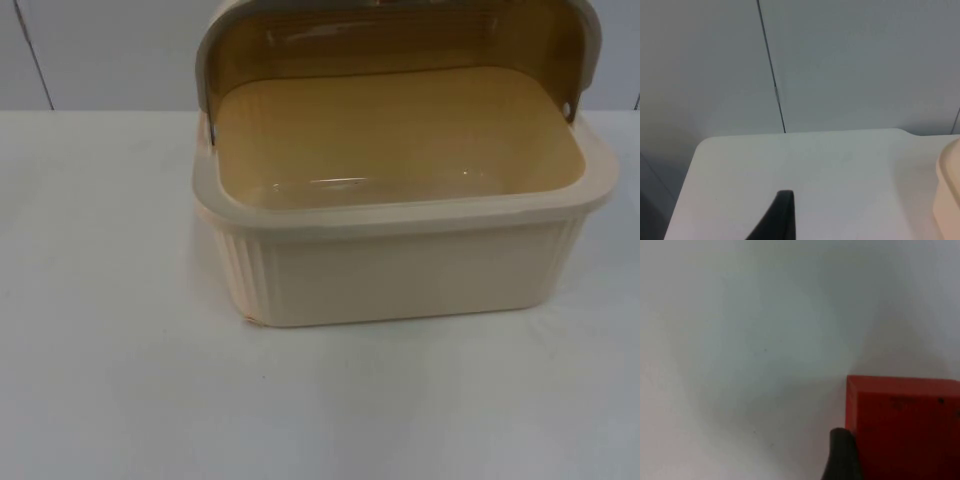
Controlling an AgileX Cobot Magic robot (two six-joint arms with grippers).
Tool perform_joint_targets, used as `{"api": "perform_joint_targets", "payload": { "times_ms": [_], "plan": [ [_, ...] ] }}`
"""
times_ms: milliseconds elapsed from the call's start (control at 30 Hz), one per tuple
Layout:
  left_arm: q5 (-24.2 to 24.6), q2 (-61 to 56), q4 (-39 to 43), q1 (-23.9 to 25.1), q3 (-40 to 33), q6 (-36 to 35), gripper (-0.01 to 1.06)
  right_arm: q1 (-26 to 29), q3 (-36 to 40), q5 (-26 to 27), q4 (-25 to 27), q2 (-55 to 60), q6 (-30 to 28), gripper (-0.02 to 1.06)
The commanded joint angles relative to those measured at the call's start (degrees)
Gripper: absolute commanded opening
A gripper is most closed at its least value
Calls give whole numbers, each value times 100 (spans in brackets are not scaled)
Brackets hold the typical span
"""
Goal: Open the box lid with the left hand, place the block into the box with the right hand, then close the box lid with the left hand.
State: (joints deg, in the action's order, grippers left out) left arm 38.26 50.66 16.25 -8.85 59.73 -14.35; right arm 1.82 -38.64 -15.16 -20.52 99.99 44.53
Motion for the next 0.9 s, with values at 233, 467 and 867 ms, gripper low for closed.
{"api": "perform_joint_targets", "payload": {
  "times_ms": [233, 467, 867],
  "plan": [
    [-101, -30, 43, 18, -24, -45, 104, 38, 31, -194, -350, -100, -42, 7],
    [-126, -30, 43, 18, -24, -71, 104, 38, -375, -722, -487, -549, -145, 7],
    [-205, -30, 43, 18, -24, -94, 104, 38, -2315, -1242, -722, -1848, -1109, 7]
  ]
}}
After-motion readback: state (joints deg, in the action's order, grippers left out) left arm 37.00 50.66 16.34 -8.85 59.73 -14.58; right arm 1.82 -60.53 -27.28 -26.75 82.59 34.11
